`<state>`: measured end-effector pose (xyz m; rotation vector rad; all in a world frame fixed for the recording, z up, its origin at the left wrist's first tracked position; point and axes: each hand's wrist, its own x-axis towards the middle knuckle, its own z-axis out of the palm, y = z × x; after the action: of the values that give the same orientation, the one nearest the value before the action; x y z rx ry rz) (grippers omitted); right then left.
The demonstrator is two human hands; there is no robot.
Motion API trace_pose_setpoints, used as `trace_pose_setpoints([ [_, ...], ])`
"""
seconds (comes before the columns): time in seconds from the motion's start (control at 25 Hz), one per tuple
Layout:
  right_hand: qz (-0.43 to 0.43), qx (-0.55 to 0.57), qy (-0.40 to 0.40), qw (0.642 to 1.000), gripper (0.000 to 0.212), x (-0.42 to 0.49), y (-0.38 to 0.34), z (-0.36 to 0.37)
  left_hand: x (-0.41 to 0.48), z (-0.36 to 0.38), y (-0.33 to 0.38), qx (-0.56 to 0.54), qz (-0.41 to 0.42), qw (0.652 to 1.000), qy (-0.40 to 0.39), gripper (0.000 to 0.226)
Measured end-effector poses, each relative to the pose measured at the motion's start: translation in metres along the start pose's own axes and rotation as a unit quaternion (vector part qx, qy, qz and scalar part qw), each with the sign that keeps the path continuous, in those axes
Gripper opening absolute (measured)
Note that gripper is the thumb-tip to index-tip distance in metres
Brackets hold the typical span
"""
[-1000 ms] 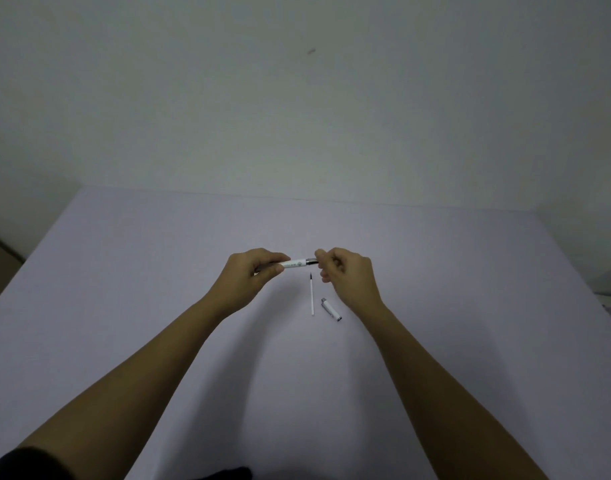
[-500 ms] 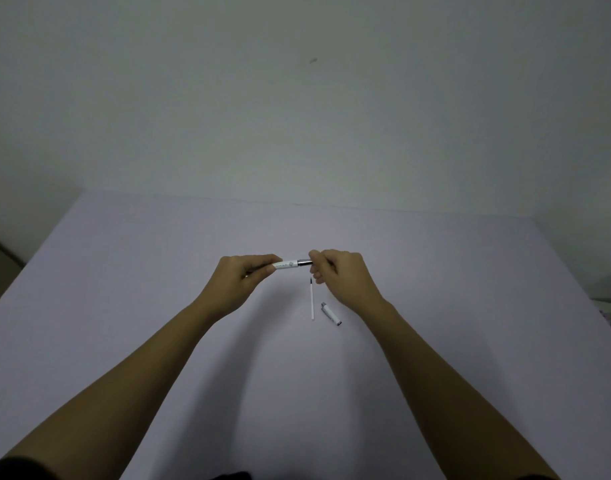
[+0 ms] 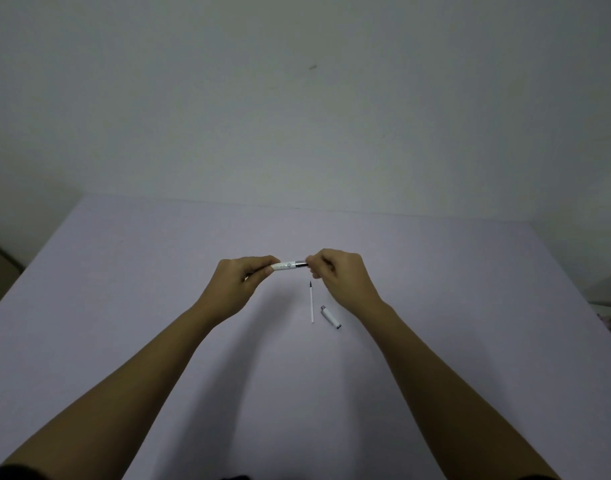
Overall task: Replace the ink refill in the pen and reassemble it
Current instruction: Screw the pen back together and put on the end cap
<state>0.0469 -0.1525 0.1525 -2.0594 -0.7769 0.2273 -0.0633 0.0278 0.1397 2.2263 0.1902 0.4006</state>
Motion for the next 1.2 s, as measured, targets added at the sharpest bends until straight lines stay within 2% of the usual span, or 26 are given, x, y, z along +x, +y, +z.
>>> trace_pose_setpoints([
  [0.12, -0.023, 0.013, -0.004, 1.000, 0.019, -0.004, 0.000, 0.000, 0.000, -0.001, 0.000, 0.001, -0.002, 1.000, 0.004, 0.017],
  [0.2, -0.018, 0.016, 0.010, 1.000, 0.006, -0.003, 0.001, -0.002, 0.000, -0.002, 0.001, 0.001, -0.005, 1.000, 0.001, 0.018],
  [0.28, -0.020, 0.004, 0.026, 0.999, 0.020, -0.001, 0.003, -0.002, 0.000, -0.001, 0.003, -0.004, -0.006, 1.000, -0.004, 0.018],
  [0.36, -0.025, 0.005, 0.004, 1.000, 0.018, -0.001, 0.002, -0.003, 0.000, 0.000, 0.005, -0.005, -0.006, 1.000, -0.002, 0.018],
  [0.44, -0.053, 0.003, -0.024, 0.998, 0.027, -0.002, 0.003, -0.005, 0.000, 0.000, 0.006, -0.002, -0.003, 1.000, -0.004, 0.019],
  [0.56, -0.086, -0.035, 0.004, 0.996, 0.008, -0.002, 0.005, -0.006, -0.001, 0.000, 0.008, -0.010, 0.004, 1.000, -0.017, 0.019],
  [0.64, -0.077, -0.034, 0.023, 0.996, 0.016, -0.001, 0.005, -0.007, -0.001, 0.000, 0.010, -0.016, 0.007, 1.000, -0.013, 0.019],
  [0.8, -0.110, -0.051, -0.005, 0.993, 0.018, -0.001, 0.004, -0.011, 0.000, 0.000, 0.011, -0.012, 0.006, 1.000, -0.004, 0.019],
  [0.88, -0.119, -0.070, -0.001, 0.990, 0.010, -0.001, 0.003, -0.011, 0.000, 0.000, 0.010, -0.016, 0.004, 1.000, -0.004, 0.019],
  [0.96, -0.112, -0.089, 0.010, 0.990, 0.018, 0.000, 0.004, -0.009, -0.001, 0.000, 0.010, -0.020, 0.005, 1.000, -0.003, 0.019],
  [1.04, -0.105, -0.084, 0.008, 0.991, 0.017, 0.000, 0.004, -0.010, 0.000, -0.001, 0.010, -0.016, 0.009, 1.000, -0.003, 0.019],
  [1.12, -0.124, -0.077, 0.003, 0.989, 0.022, -0.002, 0.002, -0.013, 0.000, -0.001, 0.010, -0.011, 0.010, 1.000, -0.004, 0.019],
  [1.2, -0.157, -0.100, 0.013, 0.982, 0.015, -0.002, 0.001, -0.014, 0.000, -0.001, 0.010, -0.011, 0.011, 1.000, -0.007, 0.018],
])
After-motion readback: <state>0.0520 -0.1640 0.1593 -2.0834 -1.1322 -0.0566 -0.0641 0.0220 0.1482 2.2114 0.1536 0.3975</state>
